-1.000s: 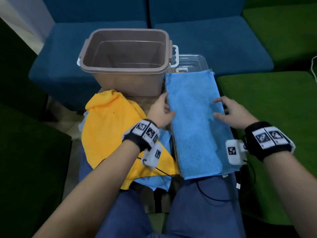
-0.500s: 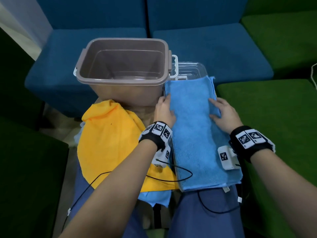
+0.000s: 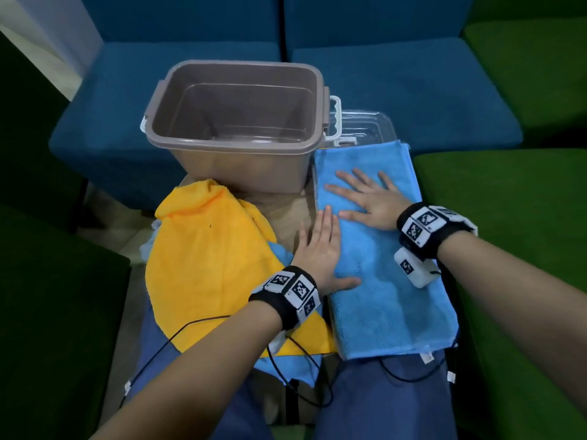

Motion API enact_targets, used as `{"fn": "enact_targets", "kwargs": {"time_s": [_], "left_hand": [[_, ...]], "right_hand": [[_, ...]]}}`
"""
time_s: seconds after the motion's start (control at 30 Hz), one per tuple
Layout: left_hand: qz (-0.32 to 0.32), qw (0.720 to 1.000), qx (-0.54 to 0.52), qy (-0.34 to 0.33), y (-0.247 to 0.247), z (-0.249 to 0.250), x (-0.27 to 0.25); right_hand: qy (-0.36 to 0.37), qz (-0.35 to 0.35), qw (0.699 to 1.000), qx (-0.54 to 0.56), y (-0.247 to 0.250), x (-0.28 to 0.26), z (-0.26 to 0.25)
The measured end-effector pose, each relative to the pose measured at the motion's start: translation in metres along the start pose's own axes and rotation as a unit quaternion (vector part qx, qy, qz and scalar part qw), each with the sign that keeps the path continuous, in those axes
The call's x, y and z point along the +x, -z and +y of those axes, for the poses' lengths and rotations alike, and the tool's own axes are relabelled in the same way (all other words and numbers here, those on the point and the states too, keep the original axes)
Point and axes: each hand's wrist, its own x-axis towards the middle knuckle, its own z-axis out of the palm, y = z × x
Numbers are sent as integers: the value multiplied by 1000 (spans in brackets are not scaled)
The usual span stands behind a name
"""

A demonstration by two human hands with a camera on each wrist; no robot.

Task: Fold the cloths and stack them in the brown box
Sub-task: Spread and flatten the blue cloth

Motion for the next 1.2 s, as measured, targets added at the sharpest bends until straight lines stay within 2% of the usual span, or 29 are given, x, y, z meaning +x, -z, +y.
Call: {"fn": "enact_targets", "kwargs": {"time_s": [0.17, 0.3, 0.4, 0.53, 0.63, 0.7, 0.8, 0.9, 0.97, 1.07, 1.13, 1.2], "left_hand": [[-13, 997, 69, -44, -13, 7, -9], [-35, 991, 108, -78, -20, 13, -27], [-45, 993, 84, -72, -19, 16, -31], [-70, 992, 79, -65, -17, 17, -27], [-66, 993, 61, -70, -18, 15, -29], [-62, 994, 45, -75, -18, 12, -32], [-52, 995, 43, -78, -18, 10, -36], [-48, 995, 49, -73, -21, 10, -37], [-49, 995, 45, -73, -21, 10, -37], [-53, 994, 40, -82, -22, 6, -35], [-53, 994, 39, -85, -23, 4, -34], [-54, 994, 41, -84, -22, 5, -33]], "right_hand": [[-88, 17, 995, 39, 4, 20, 15], [-103, 14, 994, 28, 5, 23, 9], [-126, -7, 991, 37, 7, 15, -7], [-87, -19, 995, 53, -10, -27, -50], [-59, -27, 997, 47, -41, -75, -57], [-73, -17, 996, 47, -57, -103, -42], [-132, 14, 989, 62, -67, -120, -14], [-174, 46, 983, 36, -67, -120, -21], [-132, 45, 989, 44, -67, -123, -46], [-20, 3, 999, 40, -83, -138, -67], [-10, 3, 1000, 28, -88, -147, -50], [-36, 10, 999, 32, -88, -156, -29]]}}
